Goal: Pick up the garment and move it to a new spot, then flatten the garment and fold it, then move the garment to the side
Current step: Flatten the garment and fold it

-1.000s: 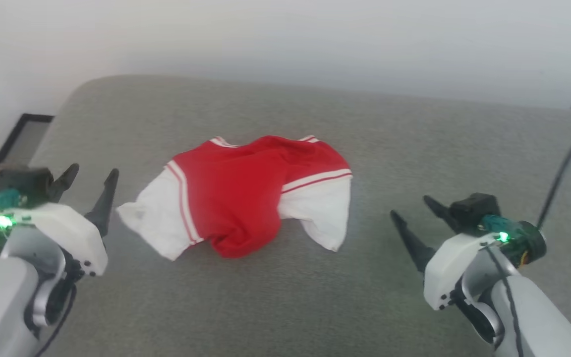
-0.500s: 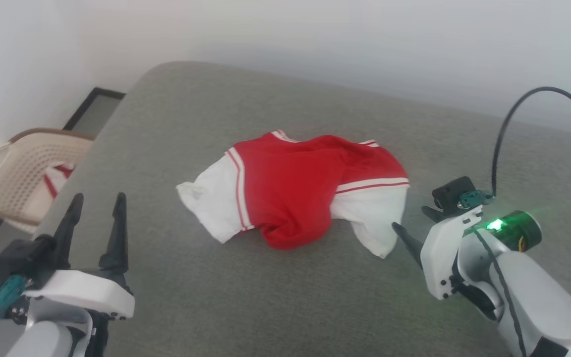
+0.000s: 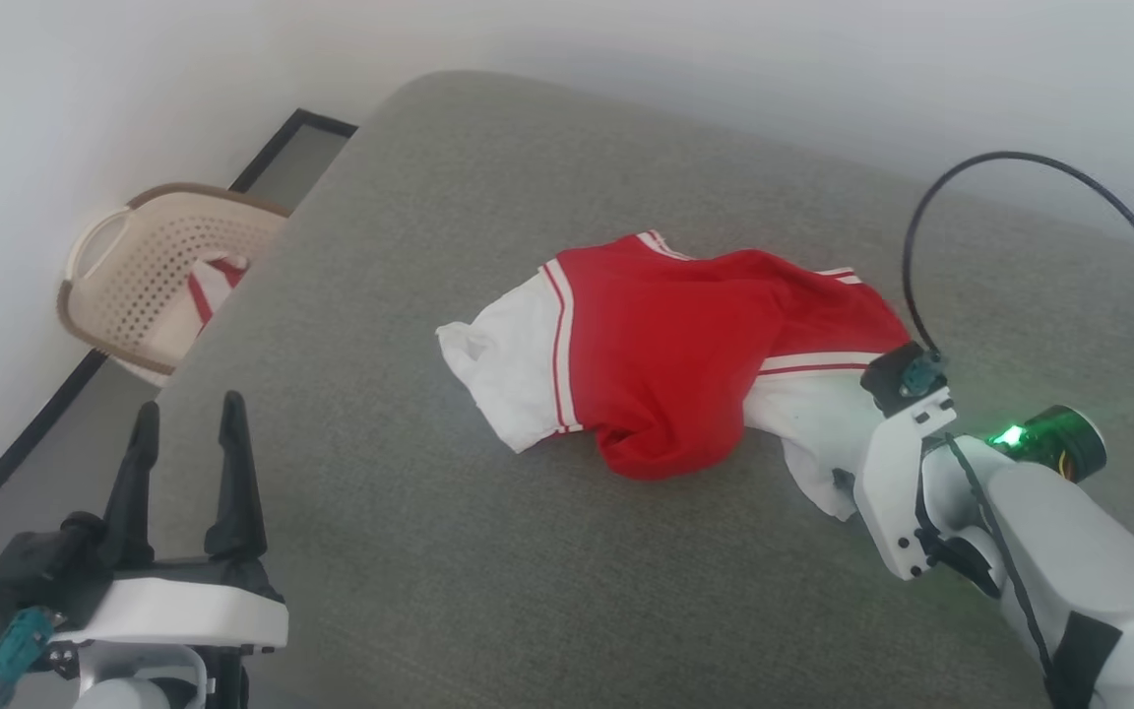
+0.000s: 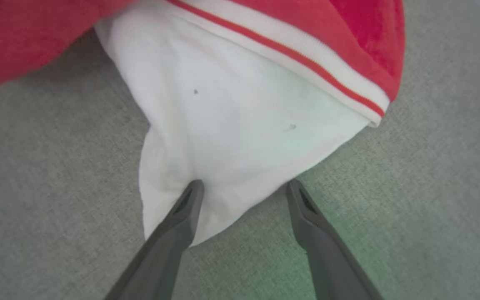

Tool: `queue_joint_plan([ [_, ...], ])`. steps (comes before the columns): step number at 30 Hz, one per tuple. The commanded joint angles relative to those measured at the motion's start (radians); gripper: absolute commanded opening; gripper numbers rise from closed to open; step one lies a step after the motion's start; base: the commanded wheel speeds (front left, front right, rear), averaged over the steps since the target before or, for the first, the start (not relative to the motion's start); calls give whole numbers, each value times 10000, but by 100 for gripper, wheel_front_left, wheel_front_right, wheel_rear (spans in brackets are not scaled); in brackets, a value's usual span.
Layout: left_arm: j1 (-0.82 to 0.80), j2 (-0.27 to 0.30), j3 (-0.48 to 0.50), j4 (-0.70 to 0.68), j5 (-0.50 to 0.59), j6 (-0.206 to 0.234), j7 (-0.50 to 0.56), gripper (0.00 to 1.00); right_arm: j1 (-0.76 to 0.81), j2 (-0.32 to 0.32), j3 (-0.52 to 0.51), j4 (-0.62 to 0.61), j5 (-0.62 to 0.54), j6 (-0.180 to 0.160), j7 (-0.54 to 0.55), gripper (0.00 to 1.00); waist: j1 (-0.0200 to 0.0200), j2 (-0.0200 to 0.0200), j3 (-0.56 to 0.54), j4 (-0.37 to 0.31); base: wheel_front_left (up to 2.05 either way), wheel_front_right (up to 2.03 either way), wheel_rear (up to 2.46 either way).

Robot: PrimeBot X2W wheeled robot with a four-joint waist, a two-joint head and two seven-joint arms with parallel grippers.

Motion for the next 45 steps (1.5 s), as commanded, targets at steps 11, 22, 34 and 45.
queue_joint_plan([
  [11,-84,-1399,1647,213,1235,-1447,-46,100,-1026,-251,1148,1085,496,-21,-69,0,0,-1,304,70,0,0,0],
  [22,-62,-1778,2716,47,1739,-1949,-45,100,-966,-2110,926,-305,1041,-20,-375,0,0,-1,222,-1054,0,0,0],
  [34,-5,-1769,3209,-117,1888,-2026,-45,100,785,-4200,-674,-2020,1610,-20,344,0,0,-1,231,-2068,0,0,0],
  [45,-187,-1543,2823,89,1686,-2036,-45,100,2250,-3905,-2202,-1911,1531,-20,444,19,0,-1,303,-2336,0,0,0],
])
